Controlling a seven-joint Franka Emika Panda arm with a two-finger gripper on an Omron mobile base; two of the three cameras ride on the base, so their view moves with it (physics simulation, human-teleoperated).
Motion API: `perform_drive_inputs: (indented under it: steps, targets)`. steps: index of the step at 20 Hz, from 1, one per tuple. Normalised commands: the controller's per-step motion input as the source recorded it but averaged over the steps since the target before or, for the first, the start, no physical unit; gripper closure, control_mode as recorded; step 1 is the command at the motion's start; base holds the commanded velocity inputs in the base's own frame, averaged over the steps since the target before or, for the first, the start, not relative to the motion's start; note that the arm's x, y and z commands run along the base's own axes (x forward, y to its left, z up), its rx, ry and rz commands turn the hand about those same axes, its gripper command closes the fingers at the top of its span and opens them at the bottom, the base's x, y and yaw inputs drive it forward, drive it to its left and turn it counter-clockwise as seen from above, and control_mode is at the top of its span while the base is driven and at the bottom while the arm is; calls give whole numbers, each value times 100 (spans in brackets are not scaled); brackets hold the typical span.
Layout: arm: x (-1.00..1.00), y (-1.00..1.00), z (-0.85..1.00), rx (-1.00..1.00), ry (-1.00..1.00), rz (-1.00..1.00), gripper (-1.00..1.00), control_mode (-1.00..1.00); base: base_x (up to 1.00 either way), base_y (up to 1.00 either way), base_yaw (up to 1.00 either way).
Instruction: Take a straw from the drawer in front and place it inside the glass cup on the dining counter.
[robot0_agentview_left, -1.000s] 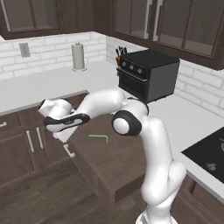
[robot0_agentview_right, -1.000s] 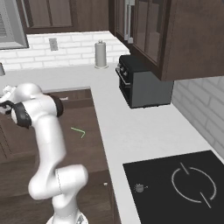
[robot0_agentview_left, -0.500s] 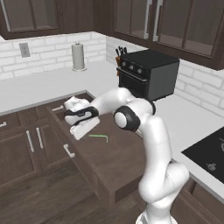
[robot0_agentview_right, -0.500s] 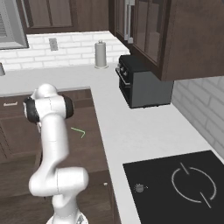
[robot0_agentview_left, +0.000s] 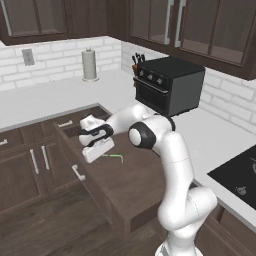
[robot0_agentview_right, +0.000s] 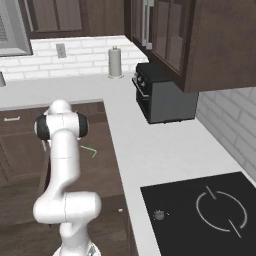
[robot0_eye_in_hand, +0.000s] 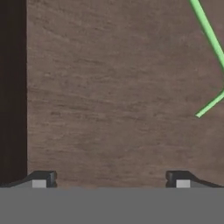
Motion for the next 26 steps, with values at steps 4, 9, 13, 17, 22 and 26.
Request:
perform_drive_inputs:
  steps: [4, 9, 13, 17, 22, 26]
  targets:
    - [1, 0, -63, 17, 0, 0, -100, -100, 0, 0, 0]
    - [-2, 12, -61, 17, -2, 0, -100, -100, 0, 0, 0]
    - [-35, 66, -8, 11, -17, 0, -100, -100, 0, 0, 0]
    - [-51, 99, 22, 0, -26, -1, -100, -100, 0, 0, 0]
    - [-46, 100, 12, 0, -17, -6, -100, -100, 0, 0, 0]
    - [-14, 64, 12, 0, -3, -13, -100, -100, 0, 0, 0]
